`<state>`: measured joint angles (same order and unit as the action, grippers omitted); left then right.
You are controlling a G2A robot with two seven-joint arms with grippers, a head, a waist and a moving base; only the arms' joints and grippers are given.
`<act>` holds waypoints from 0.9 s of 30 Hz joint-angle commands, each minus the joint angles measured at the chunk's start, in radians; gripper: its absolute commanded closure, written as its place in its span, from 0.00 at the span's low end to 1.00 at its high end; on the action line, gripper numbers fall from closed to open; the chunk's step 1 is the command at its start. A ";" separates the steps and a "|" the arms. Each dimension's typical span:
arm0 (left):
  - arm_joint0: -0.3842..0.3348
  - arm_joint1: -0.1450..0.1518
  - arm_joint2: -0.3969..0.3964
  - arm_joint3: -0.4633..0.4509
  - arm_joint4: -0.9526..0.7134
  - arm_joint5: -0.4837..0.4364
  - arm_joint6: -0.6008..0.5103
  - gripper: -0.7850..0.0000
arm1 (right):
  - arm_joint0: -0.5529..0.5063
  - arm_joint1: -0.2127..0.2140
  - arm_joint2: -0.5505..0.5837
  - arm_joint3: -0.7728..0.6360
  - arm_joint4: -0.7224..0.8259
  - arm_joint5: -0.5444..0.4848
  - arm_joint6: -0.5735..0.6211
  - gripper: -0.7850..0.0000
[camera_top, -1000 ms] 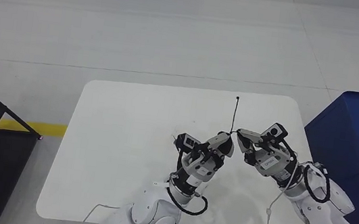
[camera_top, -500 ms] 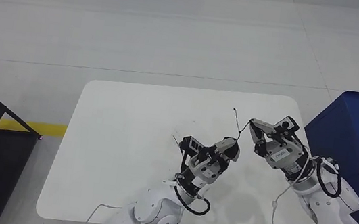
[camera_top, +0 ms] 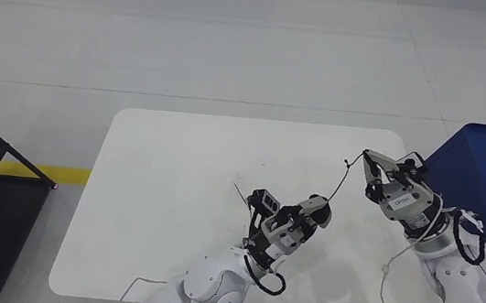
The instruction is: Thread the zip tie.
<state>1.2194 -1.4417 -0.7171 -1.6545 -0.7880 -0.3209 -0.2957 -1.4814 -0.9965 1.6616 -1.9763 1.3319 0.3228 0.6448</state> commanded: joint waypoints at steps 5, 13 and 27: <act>0.014 -0.003 -0.011 -0.005 0.018 0.018 -0.010 1.00 | -0.006 -0.003 0.013 -0.009 0.001 0.000 -0.005 1.00; 0.032 -0.008 -0.028 -0.011 0.027 0.010 -0.028 1.00 | -0.006 -0.007 0.005 -0.010 -0.002 0.014 -0.022 1.00; 0.054 -0.024 -0.066 -0.031 -0.027 -0.075 -0.062 0.00 | -0.009 -0.015 -0.047 -0.013 -0.050 0.023 -0.011 1.00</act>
<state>1.2727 -1.4649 -0.7824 -1.6854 -0.8176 -0.3946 -0.3569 -1.4919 -1.0113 1.6152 -1.9886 1.2825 0.3489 0.6322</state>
